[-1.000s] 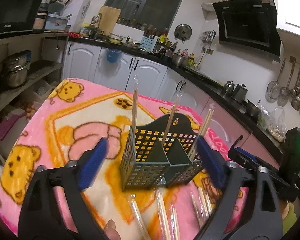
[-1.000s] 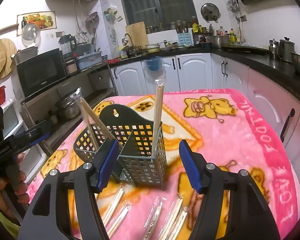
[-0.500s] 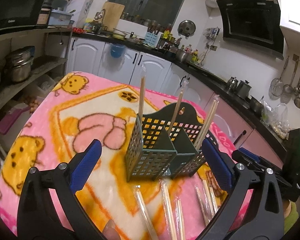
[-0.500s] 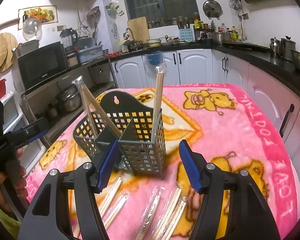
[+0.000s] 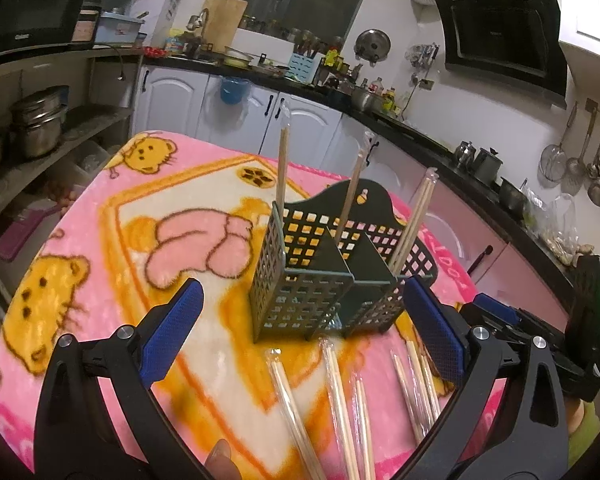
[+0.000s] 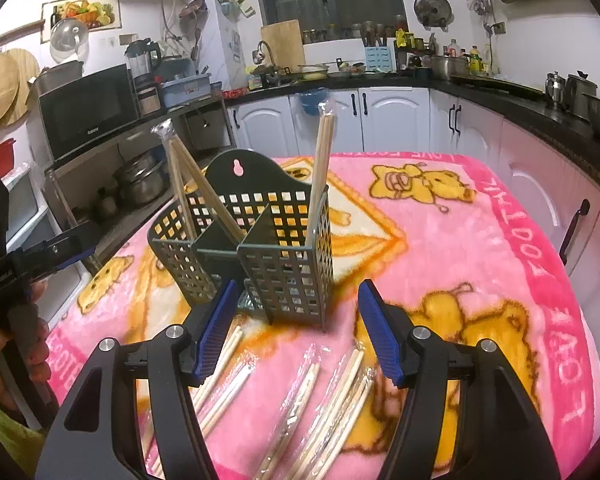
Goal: Organize utensils
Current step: 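Move both tools past the caddy toward the wrapped chopsticks on the blanket, then close the left tool on a wrapped chopstick while the right tool grips another, then lift the held chopsticks with both tools up over the caddy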
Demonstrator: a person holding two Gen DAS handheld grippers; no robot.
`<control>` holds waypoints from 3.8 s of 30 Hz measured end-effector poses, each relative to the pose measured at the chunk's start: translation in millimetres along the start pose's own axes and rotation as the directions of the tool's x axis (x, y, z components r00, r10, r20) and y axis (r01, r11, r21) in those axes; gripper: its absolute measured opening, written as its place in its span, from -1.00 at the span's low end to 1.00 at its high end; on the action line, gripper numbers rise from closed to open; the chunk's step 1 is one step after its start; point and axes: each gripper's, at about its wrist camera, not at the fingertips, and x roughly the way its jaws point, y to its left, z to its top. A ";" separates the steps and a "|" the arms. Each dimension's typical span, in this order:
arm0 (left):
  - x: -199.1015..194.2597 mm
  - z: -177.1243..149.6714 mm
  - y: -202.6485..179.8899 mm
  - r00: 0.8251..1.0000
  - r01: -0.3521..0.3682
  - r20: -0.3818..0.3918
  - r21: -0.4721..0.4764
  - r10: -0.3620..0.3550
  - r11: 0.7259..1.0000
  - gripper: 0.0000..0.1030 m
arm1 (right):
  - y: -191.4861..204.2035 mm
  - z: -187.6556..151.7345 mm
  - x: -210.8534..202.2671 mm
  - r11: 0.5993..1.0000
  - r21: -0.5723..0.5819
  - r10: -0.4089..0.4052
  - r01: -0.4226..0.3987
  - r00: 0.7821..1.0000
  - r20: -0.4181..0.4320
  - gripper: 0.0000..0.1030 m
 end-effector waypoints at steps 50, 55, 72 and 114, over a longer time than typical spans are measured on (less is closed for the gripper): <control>81.8 -72.0 -36.7 0.942 0.058 -0.334 0.088 -0.026 0.994 -0.52 | -11.7 -52.9 37.5 0.997 -0.010 0.070 -0.074 0.972 -0.225 -0.22; 93.1 -71.7 -34.1 0.936 0.048 -0.352 0.085 -0.015 0.995 -0.53 | -11.1 -51.6 52.8 0.997 -0.020 0.063 -0.071 0.963 -0.261 -0.25; 124.4 -70.8 -38.0 0.914 0.008 -0.404 0.109 0.037 0.994 -0.53 | -13.8 -44.2 101.4 0.999 -0.027 0.022 -0.034 0.934 -0.357 -0.40; 88.3 -38.1 -33.7 0.954 0.049 -0.298 0.066 -0.027 0.997 -0.92 | -3.9 -19.4 54.9 0.993 0.043 0.115 -0.109 0.973 -0.202 -0.79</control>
